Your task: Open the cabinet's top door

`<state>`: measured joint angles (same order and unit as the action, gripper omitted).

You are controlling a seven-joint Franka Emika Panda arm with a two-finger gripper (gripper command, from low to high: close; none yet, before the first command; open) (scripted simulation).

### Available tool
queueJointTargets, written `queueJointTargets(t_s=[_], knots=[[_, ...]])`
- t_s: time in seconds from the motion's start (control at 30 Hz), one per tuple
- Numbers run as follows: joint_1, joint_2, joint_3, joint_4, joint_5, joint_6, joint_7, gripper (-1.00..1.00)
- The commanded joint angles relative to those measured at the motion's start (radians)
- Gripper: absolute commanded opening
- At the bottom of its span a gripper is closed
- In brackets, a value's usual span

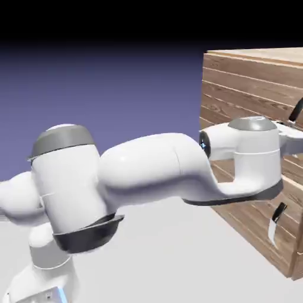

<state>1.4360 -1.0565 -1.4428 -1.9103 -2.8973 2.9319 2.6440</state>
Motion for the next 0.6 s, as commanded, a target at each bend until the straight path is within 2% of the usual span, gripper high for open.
queueJointTargets(t_s=[0.0, 0.57], knots=[[-0.032, 0.010, 0.016, -0.036, 0.000, -0.023, 0.014, -1.00], [-0.622, 0.028, 0.433, -0.652, 0.240, -0.420, 0.027, -1.00]])
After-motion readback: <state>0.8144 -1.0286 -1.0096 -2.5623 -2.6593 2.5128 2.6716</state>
